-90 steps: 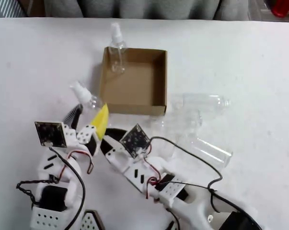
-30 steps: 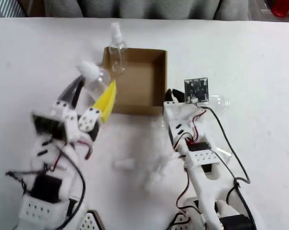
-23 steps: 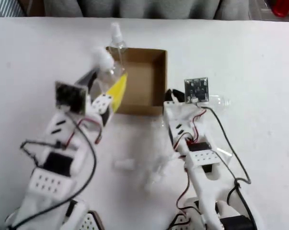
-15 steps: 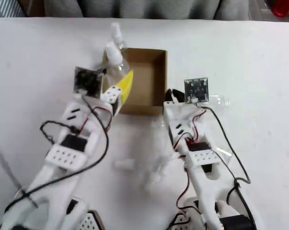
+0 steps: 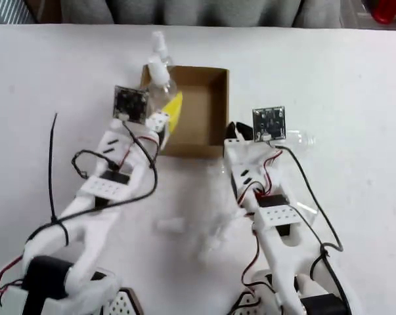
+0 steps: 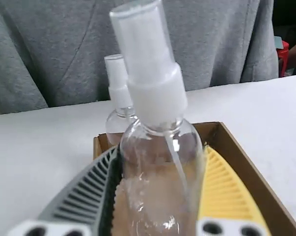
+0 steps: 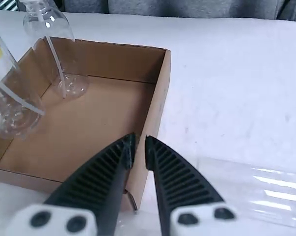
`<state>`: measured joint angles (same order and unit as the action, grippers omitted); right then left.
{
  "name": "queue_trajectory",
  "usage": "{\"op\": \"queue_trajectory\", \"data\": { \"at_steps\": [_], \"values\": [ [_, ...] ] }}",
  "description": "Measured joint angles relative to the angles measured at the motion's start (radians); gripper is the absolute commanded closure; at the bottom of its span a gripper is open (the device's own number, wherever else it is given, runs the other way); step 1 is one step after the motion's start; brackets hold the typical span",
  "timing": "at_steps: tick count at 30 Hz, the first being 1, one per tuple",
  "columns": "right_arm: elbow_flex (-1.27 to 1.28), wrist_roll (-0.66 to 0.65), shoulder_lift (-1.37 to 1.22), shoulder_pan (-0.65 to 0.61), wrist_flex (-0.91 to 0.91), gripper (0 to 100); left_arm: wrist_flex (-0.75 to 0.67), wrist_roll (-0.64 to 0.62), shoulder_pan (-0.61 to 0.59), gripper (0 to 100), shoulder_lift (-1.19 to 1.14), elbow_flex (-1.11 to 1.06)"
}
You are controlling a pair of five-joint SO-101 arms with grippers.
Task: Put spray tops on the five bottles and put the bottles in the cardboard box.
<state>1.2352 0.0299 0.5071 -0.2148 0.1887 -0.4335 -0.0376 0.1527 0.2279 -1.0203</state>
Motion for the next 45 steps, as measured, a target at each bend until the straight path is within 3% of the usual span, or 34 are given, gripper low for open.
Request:
{"op": "queue_trajectory", "data": {
  "at_steps": [14,24,36,45],
  "values": [
    [0.000,0.000,0.000,-0.020,0.000,98.3,0.000,0.003,-0.009,98,-0.290,0.175],
    [0.000,0.000,0.000,-0.021,0.000,98.3,-0.009,0.003,-0.052,98,-0.376,0.226],
    [0.000,0.000,0.000,-0.021,0.000,98.3,-0.239,0.003,-0.051,98,-0.520,0.245],
    [0.000,0.000,0.000,-0.021,0.000,98.3,-0.259,0.003,-0.051,98,-0.557,0.279]
  ]
}}
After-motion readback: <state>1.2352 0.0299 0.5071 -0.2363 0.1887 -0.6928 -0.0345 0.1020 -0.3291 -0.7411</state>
